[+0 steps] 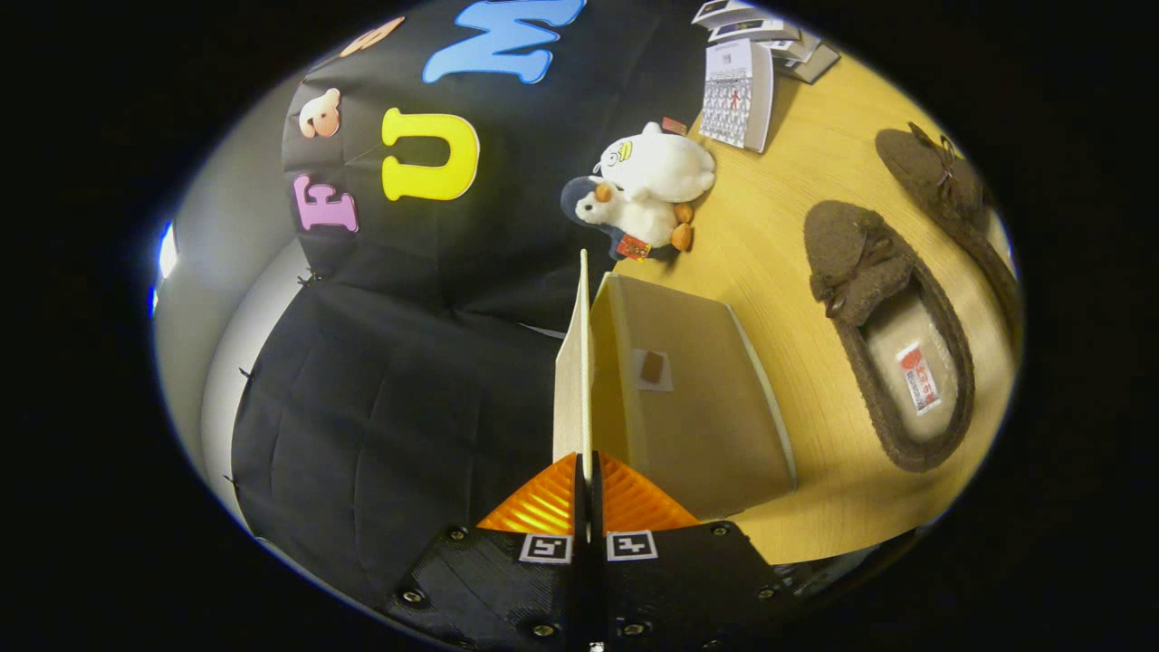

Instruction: Open the storage box then place both shoes into the box .Put the left shoe in first, then the right shoe, with the right side of both shoes facing outward in a uniform manner.

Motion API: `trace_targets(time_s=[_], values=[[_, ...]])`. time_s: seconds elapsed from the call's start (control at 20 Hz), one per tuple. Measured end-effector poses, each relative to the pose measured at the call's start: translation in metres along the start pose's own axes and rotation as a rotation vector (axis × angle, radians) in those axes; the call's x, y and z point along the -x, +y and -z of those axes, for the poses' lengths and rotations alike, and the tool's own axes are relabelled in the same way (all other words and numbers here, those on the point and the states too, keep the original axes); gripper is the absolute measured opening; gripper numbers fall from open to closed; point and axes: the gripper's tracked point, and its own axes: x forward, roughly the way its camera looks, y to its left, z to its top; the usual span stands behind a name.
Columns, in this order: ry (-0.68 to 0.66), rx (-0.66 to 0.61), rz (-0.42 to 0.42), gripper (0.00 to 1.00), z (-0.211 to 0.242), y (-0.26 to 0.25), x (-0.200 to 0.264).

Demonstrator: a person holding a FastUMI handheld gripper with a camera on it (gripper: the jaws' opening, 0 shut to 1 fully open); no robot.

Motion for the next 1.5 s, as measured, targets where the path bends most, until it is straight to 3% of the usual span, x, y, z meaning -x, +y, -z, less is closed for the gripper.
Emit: trace_targets(time_s=[0.6,1.0,1.3,1.4,1.5], values=[[0.017,0.183,-0.039,0.00,0.022,0.126,-0.027],[0.056,0.362,-0.019,0.00,0.066,0.180,-0.074],[0.107,0.394,-0.029,0.00,0.097,0.199,-0.108],[0.116,0.463,-0.016,0.02,0.104,0.202,-0.115],[0.122,0.567,-0.015,0.11,0.110,0.208,-0.118]])
